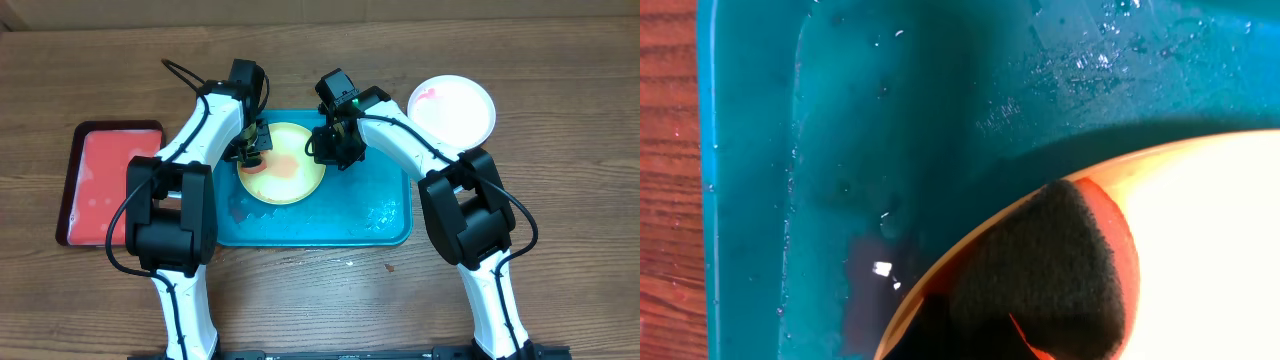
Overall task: Clean dirty plates on tray and stack at the side
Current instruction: 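Scrub the yellow plate with the sponge while right gripper holds it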
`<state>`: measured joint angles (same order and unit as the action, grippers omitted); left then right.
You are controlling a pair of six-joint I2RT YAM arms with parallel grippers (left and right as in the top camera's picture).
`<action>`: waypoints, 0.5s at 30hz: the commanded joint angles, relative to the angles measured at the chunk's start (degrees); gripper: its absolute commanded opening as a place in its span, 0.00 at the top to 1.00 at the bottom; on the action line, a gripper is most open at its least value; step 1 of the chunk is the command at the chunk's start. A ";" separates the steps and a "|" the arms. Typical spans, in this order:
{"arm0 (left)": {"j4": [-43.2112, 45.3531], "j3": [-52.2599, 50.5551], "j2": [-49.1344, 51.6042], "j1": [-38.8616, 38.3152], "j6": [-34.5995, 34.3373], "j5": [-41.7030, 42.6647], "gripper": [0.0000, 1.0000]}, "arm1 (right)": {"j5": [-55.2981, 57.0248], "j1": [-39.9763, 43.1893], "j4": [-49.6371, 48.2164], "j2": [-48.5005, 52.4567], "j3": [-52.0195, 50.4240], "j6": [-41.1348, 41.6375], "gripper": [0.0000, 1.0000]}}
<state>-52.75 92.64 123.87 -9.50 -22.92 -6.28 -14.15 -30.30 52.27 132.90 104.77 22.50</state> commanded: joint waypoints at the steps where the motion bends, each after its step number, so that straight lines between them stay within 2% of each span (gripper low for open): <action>1: 0.39 1.27 1.86 0.81 -4.83 1.36 0.96 | 1.66 0.37 0.48 0.74 -0.68 0.26 0.96; 6: 1.14 1.16 2.34 0.13 -4.76 18.32 0.96 | 1.64 0.37 0.26 0.74 -0.68 0.26 0.96; 15: 6.73 0.81 2.40 -5.31 -4.74 20.94 0.96 | 1.64 0.37 0.33 0.74 -0.68 0.26 0.96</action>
<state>-47.46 92.73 124.53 -11.68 -26.92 10.44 -14.11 -30.11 52.51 132.90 104.77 22.52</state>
